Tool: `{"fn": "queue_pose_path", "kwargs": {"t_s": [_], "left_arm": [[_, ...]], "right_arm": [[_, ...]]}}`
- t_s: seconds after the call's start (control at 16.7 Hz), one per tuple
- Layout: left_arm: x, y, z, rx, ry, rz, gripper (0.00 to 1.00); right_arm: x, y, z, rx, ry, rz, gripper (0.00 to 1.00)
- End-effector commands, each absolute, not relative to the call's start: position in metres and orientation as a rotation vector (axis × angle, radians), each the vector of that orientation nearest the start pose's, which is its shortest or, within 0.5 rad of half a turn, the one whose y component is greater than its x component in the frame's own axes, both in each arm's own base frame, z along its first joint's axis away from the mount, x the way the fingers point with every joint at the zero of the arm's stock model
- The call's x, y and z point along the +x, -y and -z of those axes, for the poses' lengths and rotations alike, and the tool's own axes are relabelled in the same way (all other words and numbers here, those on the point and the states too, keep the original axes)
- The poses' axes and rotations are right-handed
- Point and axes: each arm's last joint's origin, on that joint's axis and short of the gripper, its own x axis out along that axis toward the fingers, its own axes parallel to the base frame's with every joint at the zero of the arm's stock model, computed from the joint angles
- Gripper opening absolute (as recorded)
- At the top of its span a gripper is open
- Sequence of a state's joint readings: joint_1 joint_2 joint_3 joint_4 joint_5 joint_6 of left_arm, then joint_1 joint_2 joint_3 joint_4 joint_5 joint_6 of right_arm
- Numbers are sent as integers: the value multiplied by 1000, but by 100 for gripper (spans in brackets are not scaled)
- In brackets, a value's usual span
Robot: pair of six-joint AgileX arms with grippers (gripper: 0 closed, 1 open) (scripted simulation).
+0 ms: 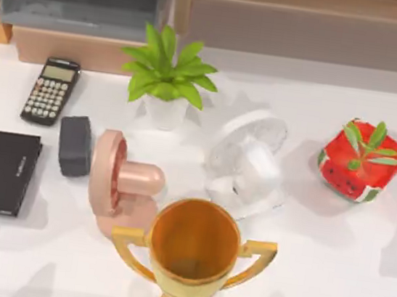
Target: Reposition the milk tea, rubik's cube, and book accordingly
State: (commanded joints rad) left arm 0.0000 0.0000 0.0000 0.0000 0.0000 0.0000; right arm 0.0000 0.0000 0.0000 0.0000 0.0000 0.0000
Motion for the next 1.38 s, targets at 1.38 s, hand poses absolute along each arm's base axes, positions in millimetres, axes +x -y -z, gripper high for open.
{"fn": "queue_pose_path", "kwargs": {"t_s": [1.38], "left_arm": [[106,1,-160,0,0,0,100]], "right_arm": [[356,115,-233,-2,-29,14,100]]}}
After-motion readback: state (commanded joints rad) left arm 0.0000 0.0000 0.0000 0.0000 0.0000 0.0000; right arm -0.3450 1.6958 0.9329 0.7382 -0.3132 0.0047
